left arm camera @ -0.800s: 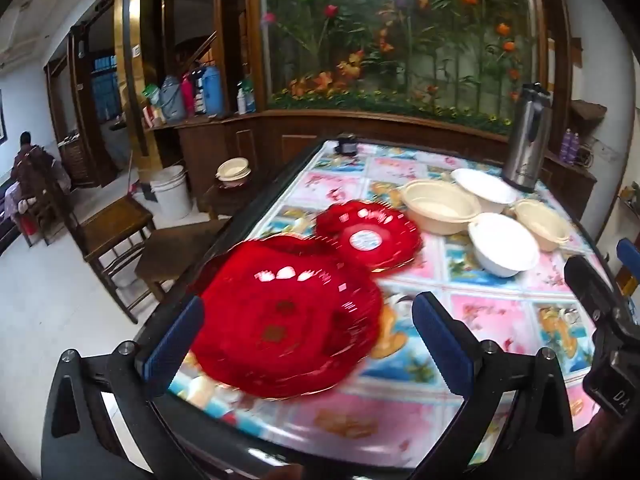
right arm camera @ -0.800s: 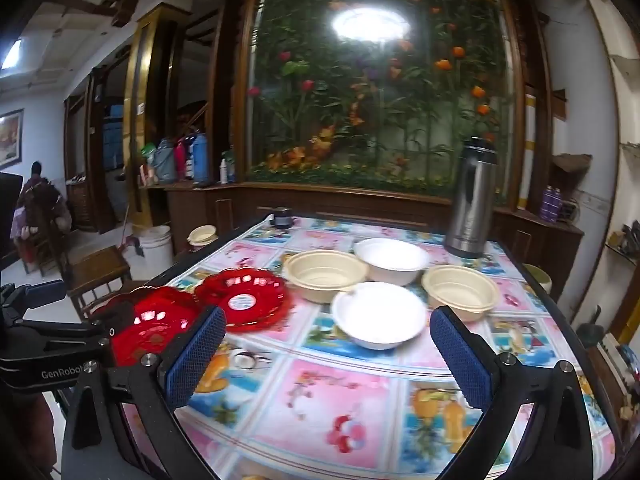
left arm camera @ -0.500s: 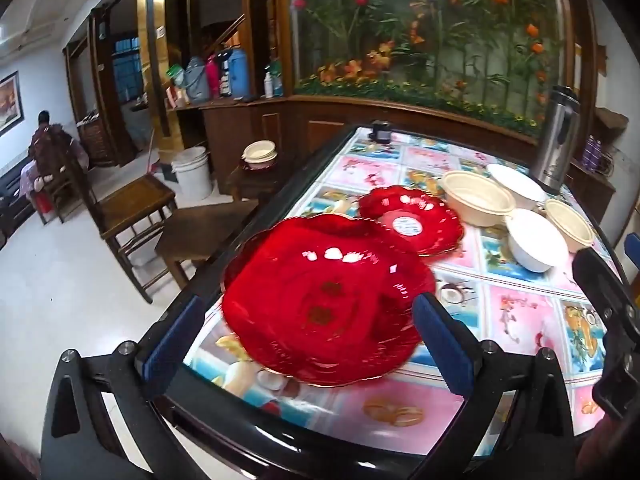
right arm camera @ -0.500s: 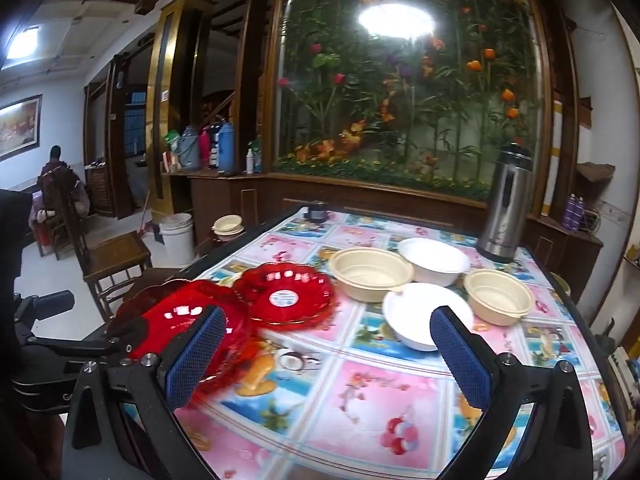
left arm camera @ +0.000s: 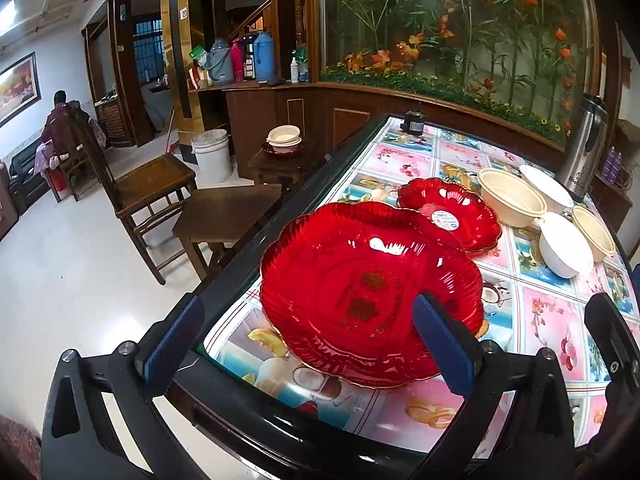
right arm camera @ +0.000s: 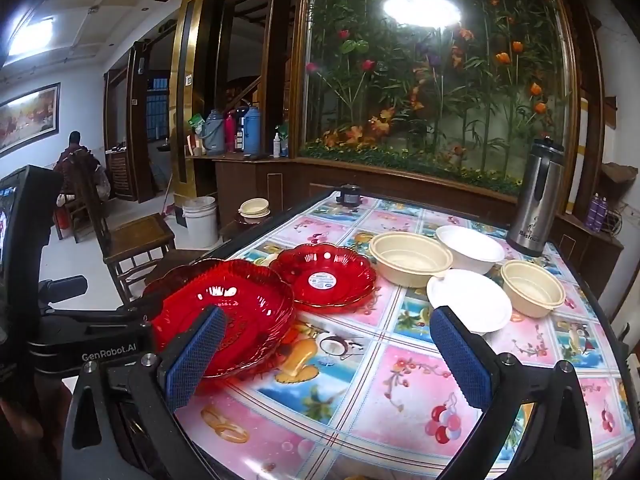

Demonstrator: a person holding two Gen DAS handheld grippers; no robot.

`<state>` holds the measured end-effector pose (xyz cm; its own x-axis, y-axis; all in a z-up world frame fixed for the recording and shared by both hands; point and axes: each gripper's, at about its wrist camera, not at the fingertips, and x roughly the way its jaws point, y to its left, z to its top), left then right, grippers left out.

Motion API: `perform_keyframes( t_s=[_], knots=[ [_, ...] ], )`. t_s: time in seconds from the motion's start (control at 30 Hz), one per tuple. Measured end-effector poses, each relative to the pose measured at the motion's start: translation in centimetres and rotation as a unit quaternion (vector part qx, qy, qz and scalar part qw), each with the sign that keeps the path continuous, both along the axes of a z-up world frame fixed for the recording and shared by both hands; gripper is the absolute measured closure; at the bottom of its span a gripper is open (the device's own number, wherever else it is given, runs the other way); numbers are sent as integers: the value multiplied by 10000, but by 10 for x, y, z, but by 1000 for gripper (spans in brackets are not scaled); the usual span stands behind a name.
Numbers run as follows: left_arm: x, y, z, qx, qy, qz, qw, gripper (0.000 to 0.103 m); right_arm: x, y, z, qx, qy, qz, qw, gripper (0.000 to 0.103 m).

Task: Organize plates and bowls
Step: 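Move the left gripper toward the stack of large red scalloped plates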

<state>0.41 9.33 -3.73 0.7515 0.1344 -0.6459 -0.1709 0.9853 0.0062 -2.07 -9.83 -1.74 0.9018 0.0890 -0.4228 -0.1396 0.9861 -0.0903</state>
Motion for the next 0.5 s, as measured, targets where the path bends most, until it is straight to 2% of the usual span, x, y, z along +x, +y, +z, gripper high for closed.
perform_keyframes(
  t_s=[0.5],
  knots=[
    [1, -1, -5, 86, 65, 44, 9999, 0, -3, 2, 0, 153, 178, 54, 9997, 0]
  ],
)
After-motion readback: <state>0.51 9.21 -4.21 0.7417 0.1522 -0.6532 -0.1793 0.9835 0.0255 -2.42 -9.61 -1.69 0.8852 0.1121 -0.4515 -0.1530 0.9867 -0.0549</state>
